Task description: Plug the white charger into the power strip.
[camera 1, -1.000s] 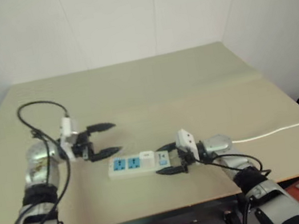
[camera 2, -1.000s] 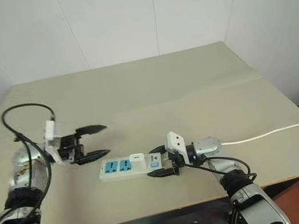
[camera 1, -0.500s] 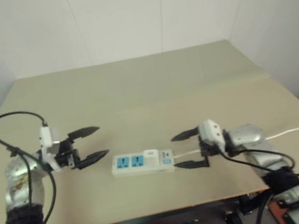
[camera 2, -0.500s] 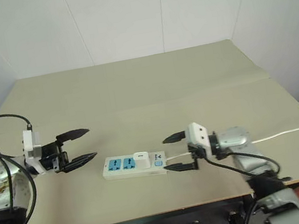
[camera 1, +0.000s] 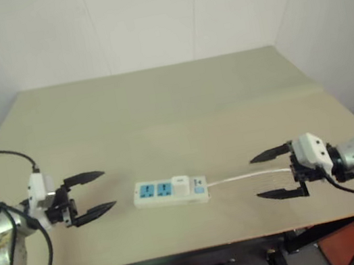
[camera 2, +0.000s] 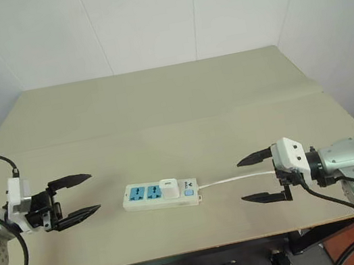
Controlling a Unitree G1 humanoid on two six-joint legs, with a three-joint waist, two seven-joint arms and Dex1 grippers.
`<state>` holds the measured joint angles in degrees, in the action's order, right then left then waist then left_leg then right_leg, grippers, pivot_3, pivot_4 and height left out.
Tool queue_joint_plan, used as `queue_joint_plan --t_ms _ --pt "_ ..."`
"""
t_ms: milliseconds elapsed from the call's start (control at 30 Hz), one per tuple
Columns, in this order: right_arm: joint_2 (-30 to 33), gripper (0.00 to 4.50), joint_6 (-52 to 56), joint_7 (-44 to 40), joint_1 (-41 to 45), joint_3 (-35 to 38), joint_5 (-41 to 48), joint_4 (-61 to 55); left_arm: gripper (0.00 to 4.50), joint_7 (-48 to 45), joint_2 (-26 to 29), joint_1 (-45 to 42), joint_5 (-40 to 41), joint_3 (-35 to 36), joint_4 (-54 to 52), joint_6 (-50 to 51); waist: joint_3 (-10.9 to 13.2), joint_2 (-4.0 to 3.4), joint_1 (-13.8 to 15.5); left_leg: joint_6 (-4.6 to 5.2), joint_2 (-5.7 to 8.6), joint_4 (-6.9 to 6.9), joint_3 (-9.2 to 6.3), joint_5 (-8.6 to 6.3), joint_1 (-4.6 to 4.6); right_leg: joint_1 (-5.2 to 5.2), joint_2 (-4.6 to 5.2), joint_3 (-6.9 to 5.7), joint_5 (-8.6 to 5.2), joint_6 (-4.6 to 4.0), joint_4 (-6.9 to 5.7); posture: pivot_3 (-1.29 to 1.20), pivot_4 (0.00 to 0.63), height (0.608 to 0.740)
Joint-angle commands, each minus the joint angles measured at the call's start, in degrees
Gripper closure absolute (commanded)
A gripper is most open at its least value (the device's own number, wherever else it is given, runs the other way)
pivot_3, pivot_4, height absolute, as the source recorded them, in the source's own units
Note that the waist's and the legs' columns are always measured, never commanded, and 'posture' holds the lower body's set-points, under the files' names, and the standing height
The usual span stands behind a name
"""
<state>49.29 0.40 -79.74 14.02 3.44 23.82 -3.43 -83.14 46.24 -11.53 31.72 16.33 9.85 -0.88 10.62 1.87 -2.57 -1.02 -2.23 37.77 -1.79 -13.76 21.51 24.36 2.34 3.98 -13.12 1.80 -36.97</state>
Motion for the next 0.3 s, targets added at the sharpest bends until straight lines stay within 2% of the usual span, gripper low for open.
queue_joint_plan --t_ms 33,300 --pt "1.16 0.02 0.87 0.51 -0.22 2.23 1.69 -2.80 0.00 0.39 0.06 -0.01 1.63 1.43 -1.91 0.43 0.01 0.00 0.00 0.00 0.00 0.00 0.00 0.00 -0.01 0.00 0.00 0.00 0.00 0.00 0.00 0.00 0.150 0.740" --pt "2.59 0.02 1.58 0.90 -2.27 3.51 1.91 -4.13 0.00 0.55 -0.72 -1.21 1.33 0.76 -1.12 0.39 0.02 0.02 0.10 0.00 0.01 0.00 0.00 0.00 0.03 0.00 0.01 -0.01 0.01 0.02 0.05 0.00 0.150 0.740"
